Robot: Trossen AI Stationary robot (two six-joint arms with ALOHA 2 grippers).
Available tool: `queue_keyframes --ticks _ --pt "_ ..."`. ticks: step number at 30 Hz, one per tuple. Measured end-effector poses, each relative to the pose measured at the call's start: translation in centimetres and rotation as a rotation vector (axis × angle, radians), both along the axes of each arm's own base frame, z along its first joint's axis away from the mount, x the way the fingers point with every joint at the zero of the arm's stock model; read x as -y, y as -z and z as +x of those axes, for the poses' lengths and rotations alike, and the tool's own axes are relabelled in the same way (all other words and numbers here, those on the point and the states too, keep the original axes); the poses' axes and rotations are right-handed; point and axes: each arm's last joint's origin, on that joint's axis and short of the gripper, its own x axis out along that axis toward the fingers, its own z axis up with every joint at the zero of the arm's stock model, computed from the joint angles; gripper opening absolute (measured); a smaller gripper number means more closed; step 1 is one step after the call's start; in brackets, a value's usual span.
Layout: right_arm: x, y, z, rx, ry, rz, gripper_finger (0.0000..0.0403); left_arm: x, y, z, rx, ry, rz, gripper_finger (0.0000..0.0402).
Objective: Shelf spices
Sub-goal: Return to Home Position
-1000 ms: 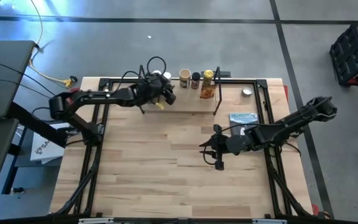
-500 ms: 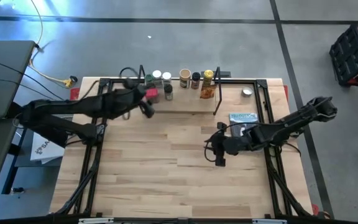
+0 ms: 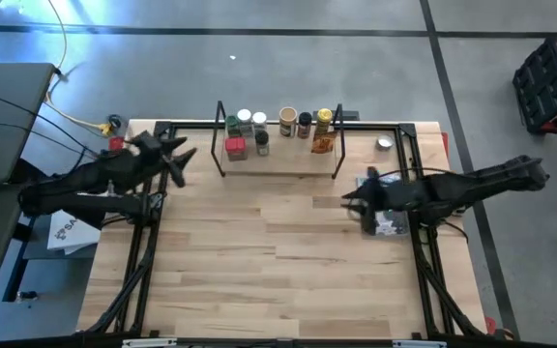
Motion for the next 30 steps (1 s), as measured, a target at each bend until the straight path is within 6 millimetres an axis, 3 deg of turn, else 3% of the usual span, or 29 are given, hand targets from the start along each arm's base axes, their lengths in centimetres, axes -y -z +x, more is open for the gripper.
queue_keyframes --ticks 5,11,16,20,26,30 --pt "1.4 1.0 -4.0 0.221 0.014 0.086 0.0105 0.4 1.5 -3.0 0.117 0.068 -0.009 0.0218" --pt "2.2 4.1 -6.8 0.397 0.093 0.189 0.0105 0.6 4.3 -4.7 0.219 0.087 -0.040 0.0218" --pt "2.3 6.1 -7.8 0.483 0.076 0.250 0.0105 0.6 6.7 -4.2 0.207 0.104 -0.077 0.0218" --pt "2.3 6.7 -8.3 0.545 0.041 0.248 0.0105 0.6 7.4 -3.5 0.237 0.137 -0.087 0.0218" --pt "2.3 5.9 -9.4 0.652 -0.036 0.194 0.0105 0.7 7.6 -3.3 0.259 0.168 -0.113 0.0218" --pt "2.2 6.0 -9.2 0.649 -0.061 0.178 0.0105 0.6 9.2 -2.5 0.256 0.167 -0.122 0.0218"
